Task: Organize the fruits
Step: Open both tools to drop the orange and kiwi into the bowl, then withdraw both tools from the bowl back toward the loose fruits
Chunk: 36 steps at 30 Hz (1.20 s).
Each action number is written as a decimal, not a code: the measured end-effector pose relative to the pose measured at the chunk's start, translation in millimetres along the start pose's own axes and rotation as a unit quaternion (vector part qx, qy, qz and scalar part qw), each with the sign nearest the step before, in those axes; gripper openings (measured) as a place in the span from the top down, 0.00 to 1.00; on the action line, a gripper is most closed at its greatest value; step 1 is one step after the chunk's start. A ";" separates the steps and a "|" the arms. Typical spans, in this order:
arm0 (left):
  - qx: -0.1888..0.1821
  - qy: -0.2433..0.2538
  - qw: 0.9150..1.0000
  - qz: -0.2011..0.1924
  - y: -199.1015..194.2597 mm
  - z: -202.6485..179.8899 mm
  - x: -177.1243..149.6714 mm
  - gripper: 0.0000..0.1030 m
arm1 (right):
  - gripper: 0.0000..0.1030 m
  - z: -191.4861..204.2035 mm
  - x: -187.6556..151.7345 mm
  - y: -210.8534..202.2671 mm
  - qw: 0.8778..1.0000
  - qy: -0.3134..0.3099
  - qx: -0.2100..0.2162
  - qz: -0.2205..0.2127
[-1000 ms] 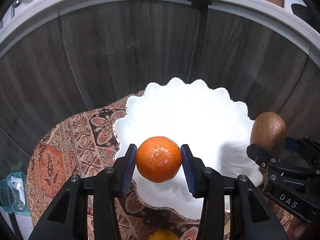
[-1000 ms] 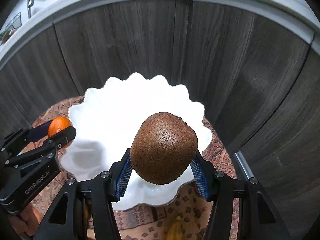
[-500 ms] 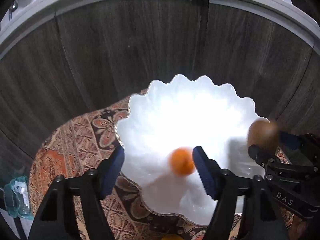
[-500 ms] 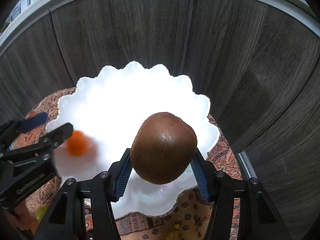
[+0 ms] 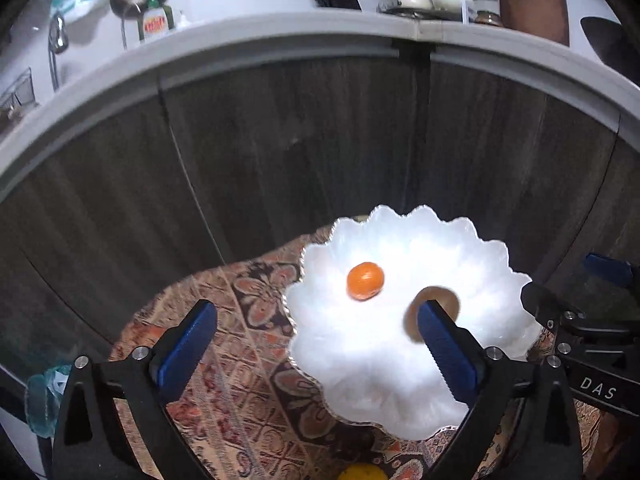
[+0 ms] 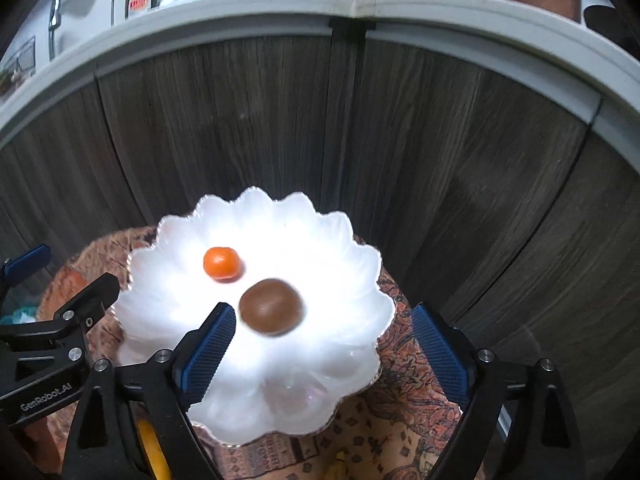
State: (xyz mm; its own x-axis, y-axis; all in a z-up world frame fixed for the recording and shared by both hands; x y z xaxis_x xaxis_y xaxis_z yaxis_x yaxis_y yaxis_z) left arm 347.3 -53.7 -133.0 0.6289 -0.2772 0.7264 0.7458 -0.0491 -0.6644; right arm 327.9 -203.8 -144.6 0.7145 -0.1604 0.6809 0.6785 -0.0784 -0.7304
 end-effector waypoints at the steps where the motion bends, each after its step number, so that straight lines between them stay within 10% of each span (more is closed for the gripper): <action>1: 0.001 -0.001 1.000 -0.004 -5.9 2.7 1.3 0.00 | 0.12 0.9 1.1 -4.4 1.000 0.002 0.001 -0.004; 36: 0.027 -0.017 0.999 -0.014 -103.9 26.5 -60.0 0.00 | 0.12 25.8 -48.0 -91.8 0.999 -0.006 0.024 -0.033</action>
State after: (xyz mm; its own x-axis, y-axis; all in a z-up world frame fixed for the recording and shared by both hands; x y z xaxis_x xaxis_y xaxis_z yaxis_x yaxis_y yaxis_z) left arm 238.0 -6.5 -102.9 0.6138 -0.2427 0.7512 0.7738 -0.0036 -0.6334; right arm 235.7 -163.5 -108.9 0.6691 -0.1447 0.7289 0.7319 -0.0417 -0.6801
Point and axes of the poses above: each gripper's, at about its wrist camera, not at the fingertips, and y roughly the way its jaws point, z to its left, x to its top, the point moved 3 cm from there along y, roughly the way its jaws point, and after that the axes turned 8 degrees about y, right-handed, at the moved point
